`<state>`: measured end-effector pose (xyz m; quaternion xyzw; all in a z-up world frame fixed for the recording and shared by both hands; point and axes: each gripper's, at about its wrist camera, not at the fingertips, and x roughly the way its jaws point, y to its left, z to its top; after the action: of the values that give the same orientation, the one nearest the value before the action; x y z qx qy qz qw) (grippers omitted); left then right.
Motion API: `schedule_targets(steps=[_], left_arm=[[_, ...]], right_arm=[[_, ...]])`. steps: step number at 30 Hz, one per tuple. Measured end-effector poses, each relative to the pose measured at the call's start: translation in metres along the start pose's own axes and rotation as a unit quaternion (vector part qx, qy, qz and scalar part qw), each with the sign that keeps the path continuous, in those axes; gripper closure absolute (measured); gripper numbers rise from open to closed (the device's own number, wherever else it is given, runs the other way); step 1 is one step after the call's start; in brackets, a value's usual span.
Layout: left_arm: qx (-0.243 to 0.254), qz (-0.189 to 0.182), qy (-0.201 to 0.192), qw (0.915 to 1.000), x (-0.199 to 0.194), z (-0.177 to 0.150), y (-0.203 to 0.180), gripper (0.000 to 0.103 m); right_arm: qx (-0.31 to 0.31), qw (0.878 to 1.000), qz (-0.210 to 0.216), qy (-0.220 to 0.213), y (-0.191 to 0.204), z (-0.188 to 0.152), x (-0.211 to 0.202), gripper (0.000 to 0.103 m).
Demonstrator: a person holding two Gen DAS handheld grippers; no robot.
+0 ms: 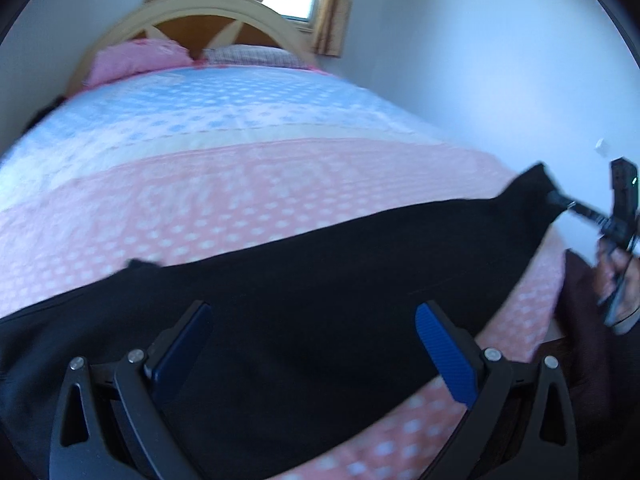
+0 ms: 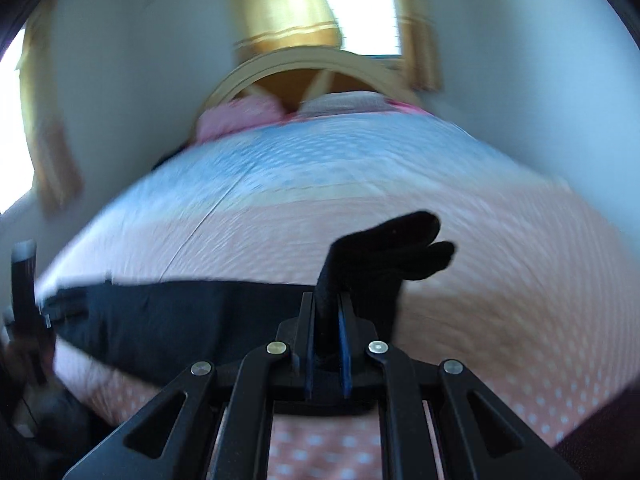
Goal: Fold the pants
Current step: 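Grasp the pants end with the left gripper and lift it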
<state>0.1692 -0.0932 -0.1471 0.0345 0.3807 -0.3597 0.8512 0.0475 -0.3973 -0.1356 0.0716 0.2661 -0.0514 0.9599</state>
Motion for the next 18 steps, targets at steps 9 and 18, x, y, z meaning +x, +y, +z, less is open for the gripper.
schedule_targets(steps=[9,18], left_arm=[[-0.013,-0.080,0.028,0.9963,0.040,0.012,-0.033,0.006],[0.020,-0.148,0.057,0.9872,0.089,0.040,-0.104,0.025]], right_arm=[[-0.166,0.980,0.004,0.107,0.099,-0.038,0.082,0.090],[0.084,0.992,0.095,-0.016,-0.019,-0.016,0.027,0.042]])
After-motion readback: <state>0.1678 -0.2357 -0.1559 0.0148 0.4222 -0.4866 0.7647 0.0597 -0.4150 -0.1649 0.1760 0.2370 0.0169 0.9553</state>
